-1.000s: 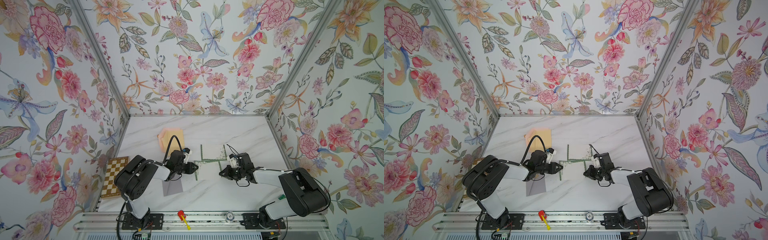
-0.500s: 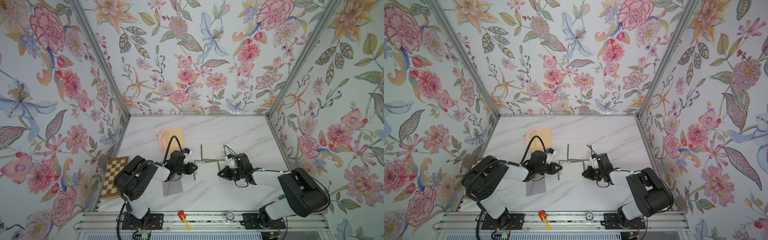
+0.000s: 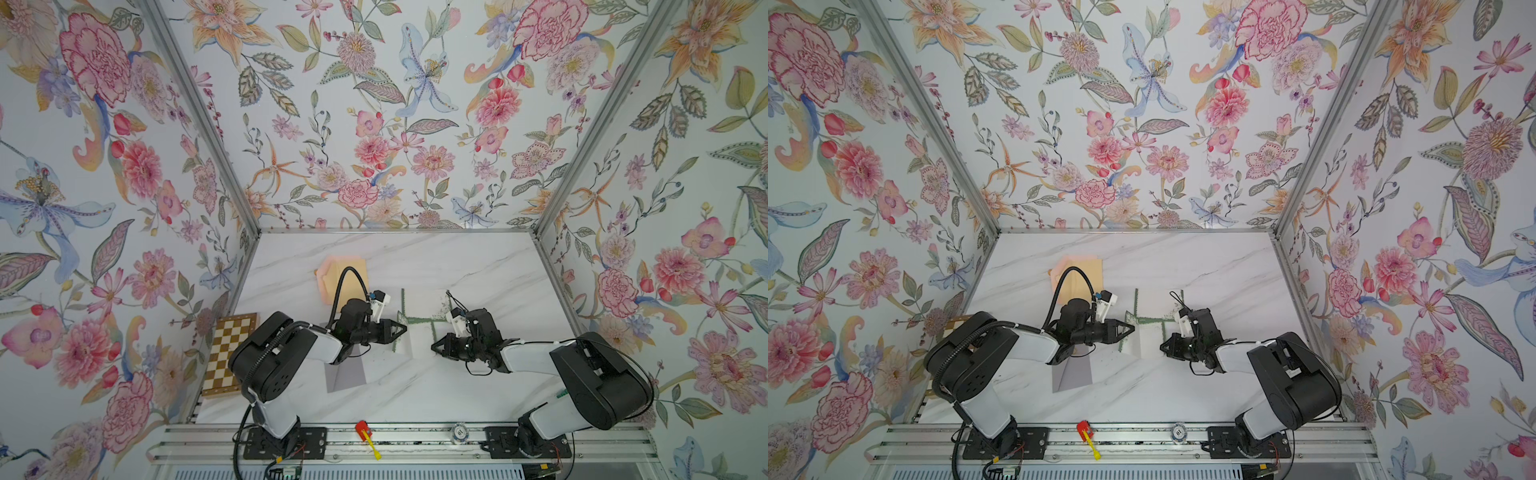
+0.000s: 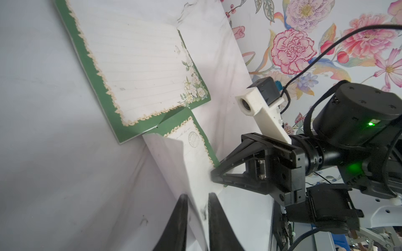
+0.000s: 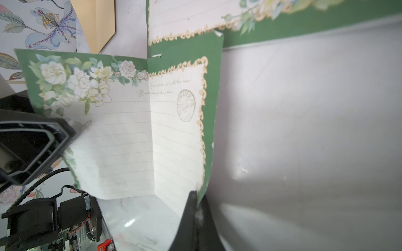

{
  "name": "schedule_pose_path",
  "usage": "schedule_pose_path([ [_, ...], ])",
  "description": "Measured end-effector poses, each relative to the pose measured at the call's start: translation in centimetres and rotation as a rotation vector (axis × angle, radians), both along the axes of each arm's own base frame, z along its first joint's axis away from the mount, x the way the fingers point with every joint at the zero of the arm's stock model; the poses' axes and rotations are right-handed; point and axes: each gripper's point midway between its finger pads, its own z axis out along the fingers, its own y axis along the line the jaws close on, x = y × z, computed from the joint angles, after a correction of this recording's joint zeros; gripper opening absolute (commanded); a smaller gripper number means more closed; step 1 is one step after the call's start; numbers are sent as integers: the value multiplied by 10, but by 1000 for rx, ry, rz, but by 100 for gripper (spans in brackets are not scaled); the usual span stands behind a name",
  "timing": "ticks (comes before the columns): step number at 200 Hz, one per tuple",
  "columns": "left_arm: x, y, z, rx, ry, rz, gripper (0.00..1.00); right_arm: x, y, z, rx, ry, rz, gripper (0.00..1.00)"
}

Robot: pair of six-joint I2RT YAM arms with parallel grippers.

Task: Fold the letter paper in half and place it into the envelope
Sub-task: Fold the letter paper at the center of the board.

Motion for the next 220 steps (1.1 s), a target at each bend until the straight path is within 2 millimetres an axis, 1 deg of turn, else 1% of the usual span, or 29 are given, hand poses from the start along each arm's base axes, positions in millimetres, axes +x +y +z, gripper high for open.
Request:
schedule_pose_path([
  [35,-3,-5,3,-17,-5,-15,21,0,1,0,1,-5,0,0],
  [56,-5,-11,6,-29,-11,-40,22,0,2,0,0,-8,-2,0],
  [83,-6,-21,6,-39,-19,-62,25,0,3,0,-1,-12,-7,0],
  [113,-8,-25,2,-47,-6,-72,29,0,3,0,-1,-15,-11,0],
  [157,-13,-33,3,-74,-1,-95,33,0,3,0,2,-18,-15,0],
  [175,-17,-40,5,-88,6,-122,34,0,3,0,1,-19,-17,1],
  [199,-23,-53,12,-104,-9,-158,34,0,3,0,4,-22,-20,2],
  [220,-23,-56,13,-109,-15,-163,34,0,3,0,5,-24,-20,2],
])
